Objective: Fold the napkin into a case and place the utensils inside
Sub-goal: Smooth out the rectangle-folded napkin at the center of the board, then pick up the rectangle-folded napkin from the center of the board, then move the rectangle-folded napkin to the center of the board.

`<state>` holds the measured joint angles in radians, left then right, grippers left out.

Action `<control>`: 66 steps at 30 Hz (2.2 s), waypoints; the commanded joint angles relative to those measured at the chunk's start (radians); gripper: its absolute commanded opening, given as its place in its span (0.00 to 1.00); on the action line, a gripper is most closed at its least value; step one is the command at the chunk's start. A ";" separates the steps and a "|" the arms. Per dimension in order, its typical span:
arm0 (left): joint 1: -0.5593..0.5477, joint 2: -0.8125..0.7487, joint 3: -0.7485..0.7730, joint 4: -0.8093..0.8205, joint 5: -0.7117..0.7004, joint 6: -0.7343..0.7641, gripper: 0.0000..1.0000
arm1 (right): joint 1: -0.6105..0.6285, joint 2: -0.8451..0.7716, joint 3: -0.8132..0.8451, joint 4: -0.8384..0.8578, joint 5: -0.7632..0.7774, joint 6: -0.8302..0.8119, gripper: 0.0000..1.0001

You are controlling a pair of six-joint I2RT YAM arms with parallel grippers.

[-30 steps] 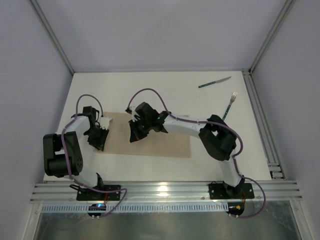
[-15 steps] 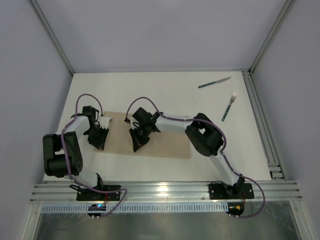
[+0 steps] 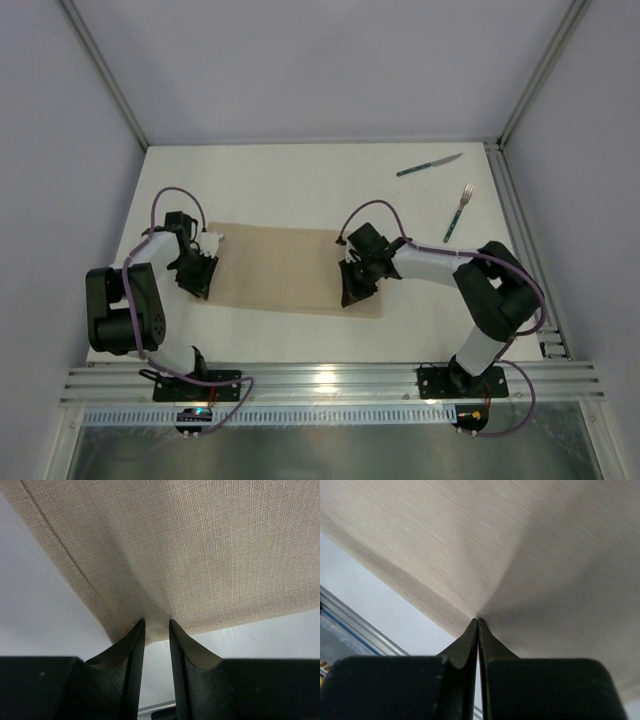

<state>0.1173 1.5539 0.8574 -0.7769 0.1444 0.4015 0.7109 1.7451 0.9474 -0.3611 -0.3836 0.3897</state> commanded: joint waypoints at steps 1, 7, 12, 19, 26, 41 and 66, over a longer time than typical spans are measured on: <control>0.005 0.012 0.008 0.080 -0.005 0.026 0.28 | -0.075 -0.131 -0.140 -0.048 0.153 0.024 0.04; 0.005 0.006 0.011 0.070 0.007 0.039 0.29 | -0.175 -0.314 -0.256 -0.105 0.184 0.046 0.04; 0.005 -0.002 0.015 0.064 0.020 0.043 0.29 | -0.189 -0.455 -0.266 -0.186 0.207 0.101 0.06; 0.005 -0.015 0.012 0.056 0.046 0.043 0.29 | -0.192 -0.542 -0.334 -0.158 0.186 0.178 0.33; 0.004 -0.021 0.006 0.054 0.050 0.043 0.29 | -0.192 -0.449 -0.392 0.005 0.095 0.218 0.43; 0.004 -0.060 0.009 0.025 0.061 0.051 0.30 | -0.199 -0.409 -0.434 0.030 0.141 0.204 0.04; -0.027 0.319 0.365 0.133 -0.072 -0.153 0.54 | -0.298 -0.342 -0.322 0.083 0.155 0.072 0.04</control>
<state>0.1150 1.8389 1.1934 -0.6899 0.1223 0.2703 0.4278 1.3804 0.5983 -0.3229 -0.2596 0.4889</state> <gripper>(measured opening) 0.564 0.044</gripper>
